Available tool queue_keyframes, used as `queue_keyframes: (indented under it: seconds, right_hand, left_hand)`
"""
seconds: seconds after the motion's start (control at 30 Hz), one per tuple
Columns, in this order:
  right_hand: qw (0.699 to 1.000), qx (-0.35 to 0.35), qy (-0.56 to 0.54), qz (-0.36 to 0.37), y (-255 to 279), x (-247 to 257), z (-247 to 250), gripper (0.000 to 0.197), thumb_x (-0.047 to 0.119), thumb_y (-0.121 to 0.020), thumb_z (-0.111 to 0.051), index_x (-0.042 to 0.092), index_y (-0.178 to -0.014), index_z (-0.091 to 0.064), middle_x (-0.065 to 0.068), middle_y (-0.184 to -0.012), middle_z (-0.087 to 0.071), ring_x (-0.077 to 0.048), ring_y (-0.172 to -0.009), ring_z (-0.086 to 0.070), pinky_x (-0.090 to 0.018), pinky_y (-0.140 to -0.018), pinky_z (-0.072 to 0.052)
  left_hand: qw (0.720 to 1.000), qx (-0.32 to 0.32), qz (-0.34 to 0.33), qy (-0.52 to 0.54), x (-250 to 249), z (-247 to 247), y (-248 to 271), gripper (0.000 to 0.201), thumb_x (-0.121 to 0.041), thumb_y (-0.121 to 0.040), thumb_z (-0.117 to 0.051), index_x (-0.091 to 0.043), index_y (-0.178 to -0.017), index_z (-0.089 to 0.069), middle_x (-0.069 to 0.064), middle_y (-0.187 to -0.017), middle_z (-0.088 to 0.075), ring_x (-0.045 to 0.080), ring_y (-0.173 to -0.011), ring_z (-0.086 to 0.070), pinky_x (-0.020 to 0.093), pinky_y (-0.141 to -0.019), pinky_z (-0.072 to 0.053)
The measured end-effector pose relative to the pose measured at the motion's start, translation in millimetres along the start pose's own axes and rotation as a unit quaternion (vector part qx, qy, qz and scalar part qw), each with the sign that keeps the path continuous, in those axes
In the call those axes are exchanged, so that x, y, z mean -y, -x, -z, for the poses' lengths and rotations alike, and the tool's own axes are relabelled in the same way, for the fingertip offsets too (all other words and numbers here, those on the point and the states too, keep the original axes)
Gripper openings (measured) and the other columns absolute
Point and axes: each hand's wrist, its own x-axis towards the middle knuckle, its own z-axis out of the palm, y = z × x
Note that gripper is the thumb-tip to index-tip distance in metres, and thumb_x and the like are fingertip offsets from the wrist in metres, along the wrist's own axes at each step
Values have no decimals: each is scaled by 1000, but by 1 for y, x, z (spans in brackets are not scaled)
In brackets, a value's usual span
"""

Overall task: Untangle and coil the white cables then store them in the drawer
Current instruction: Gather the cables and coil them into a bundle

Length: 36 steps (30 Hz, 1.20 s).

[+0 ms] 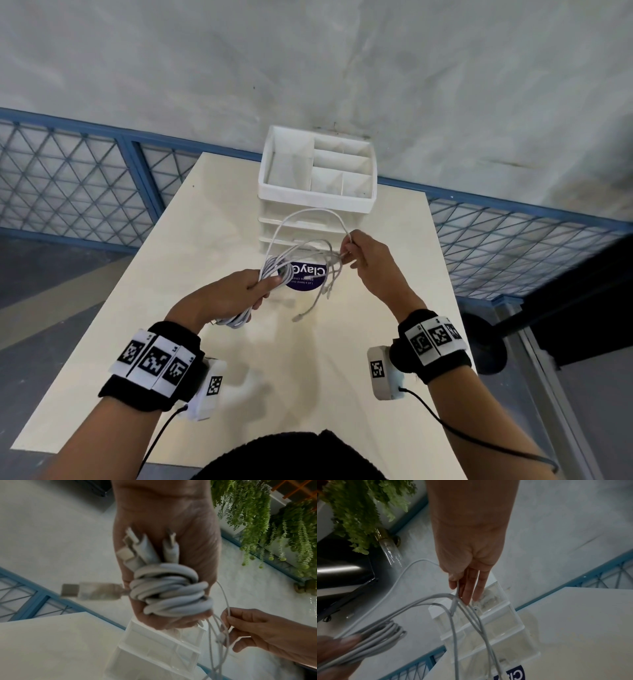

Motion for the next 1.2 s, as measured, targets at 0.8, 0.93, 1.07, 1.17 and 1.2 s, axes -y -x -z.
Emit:
queue_keyframes:
  seconds: [0.8, 0.93, 1.07, 1.17, 1.2]
  right_hand:
    - [977, 214, 5, -2, 0, 39, -7, 13, 25, -98, -44, 18, -89, -51, -3, -72, -62, -15, -64, -57, -24, -68, -45]
    - [974, 217, 61, 31, 0, 43, -6, 23, 23, -100, -40, 11, -84, -52, 11, -68, -53, -2, -59, -48, -14, -61, -37]
    - [970, 209, 100, 77, -5, 48, -9, 25, 27, -99, -39, 14, -78, -45, 14, -61, -49, -10, -60, -41, -25, -64, -35]
    - [975, 173, 112, 84, -7, 47, -7, 26, 30, -98, -43, 12, -80, -50, 13, -64, -54, -14, -65, -49, -30, -67, -40]
    - [980, 148, 102, 85, -8, 44, -5, 28, 32, -97, -44, 11, -81, -54, 9, -67, -58, -17, -67, -53, -30, -68, -42]
  left_hand:
    - [998, 56, -32, 6, -12, 11, 4, 40, -50, -93, -43, -14, -75, -44, -7, -60, -41, 13, -49, -40, 17, -45, -36]
    - [992, 102, -16, -68, -10, 5, 5, 45, -56, -89, -45, -14, -73, -46, -5, -60, -45, 12, -51, -40, 19, -51, -35]
    - [980, 140, -4, -142, -15, -17, 4, 44, -52, -92, -45, -14, -67, -45, -4, -61, -46, 11, -53, -40, 18, -54, -34]
    - [987, 133, -35, -78, -17, -24, 6, 46, -52, -92, -44, -17, -63, -40, -6, -58, -42, 8, -49, -38, 18, -55, -35]
    - [989, 126, -61, -37, -18, -24, 7, 44, -49, -94, -42, -17, -64, -38, -7, -57, -38, 5, -46, -36, 16, -51, -34]
